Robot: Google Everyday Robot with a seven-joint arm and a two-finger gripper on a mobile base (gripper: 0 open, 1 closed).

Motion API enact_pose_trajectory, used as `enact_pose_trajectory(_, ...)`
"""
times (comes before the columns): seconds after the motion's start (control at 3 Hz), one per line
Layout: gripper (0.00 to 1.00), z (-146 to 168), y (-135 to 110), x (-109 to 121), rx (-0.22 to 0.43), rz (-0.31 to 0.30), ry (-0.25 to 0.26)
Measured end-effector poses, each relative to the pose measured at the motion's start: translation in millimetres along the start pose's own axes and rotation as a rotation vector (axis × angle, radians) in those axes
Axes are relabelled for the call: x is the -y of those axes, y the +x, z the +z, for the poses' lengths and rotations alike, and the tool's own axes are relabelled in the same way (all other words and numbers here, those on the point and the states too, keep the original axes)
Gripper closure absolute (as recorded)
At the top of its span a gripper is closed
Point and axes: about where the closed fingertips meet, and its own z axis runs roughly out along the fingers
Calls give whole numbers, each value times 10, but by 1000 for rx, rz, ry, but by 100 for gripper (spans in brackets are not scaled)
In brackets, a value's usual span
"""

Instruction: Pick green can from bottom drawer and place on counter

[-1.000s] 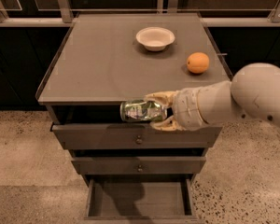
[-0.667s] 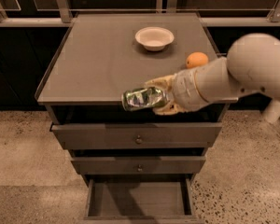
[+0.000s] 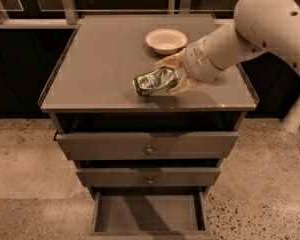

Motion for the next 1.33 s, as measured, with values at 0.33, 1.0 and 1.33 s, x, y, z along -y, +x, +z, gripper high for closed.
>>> enact_pose_trajectory(0.33,100,107,157,1,33,32,7)
enact_pose_trajectory(1.0,60,124,172,-4,36,35,7)
enact_pose_trajectory(1.33,36,124,171,-4,36,35,7)
